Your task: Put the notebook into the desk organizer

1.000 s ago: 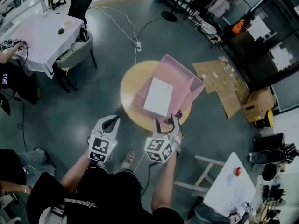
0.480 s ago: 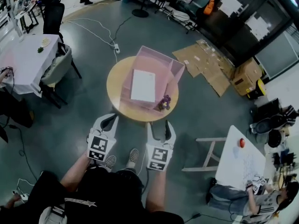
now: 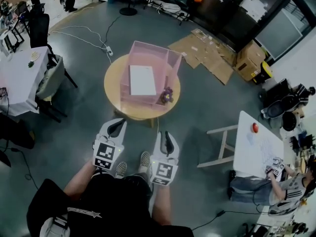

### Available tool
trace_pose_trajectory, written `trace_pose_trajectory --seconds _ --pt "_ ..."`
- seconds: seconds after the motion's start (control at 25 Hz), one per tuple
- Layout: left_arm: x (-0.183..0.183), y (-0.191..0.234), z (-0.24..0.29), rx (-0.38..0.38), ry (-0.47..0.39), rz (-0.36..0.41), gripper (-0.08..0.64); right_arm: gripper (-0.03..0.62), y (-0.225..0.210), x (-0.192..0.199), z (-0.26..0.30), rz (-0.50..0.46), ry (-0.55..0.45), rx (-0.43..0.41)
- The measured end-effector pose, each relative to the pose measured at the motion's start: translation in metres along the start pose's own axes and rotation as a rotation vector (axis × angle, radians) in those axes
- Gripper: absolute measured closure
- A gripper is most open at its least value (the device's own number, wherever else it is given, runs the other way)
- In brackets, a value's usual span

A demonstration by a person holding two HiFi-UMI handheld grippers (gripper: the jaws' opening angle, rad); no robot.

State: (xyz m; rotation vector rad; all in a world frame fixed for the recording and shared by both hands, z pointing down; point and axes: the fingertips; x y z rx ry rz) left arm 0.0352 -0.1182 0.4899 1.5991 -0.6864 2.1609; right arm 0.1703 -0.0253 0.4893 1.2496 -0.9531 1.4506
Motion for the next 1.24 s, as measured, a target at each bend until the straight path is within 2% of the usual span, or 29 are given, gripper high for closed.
trace_pose_trajectory --seconds 0.12,0.8,1.24 --pt "0.003 -0.002 -0.004 0.013 -0.001 0.012 0.549 0.586 0.002 0.008 -0.010 0.002 0.002 0.024" --pt "0.003 0.018 -0.011 -0.010 -0.003 0.009 0.549 0.586 0.021 -0.003 -0.001 0.000 -0.008 -0.020" --pt "0.007 0.022 -0.013 -0.010 0.001 0.008 0.549 0.586 0.022 -0.003 0.000 -0.007 -0.022 -0.018"
Point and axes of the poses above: the fingertips, and each gripper's own axes: z forward along the fingers, y to its left, x out of its underside, and after that the axes turned 4 degrees about z, right-handed
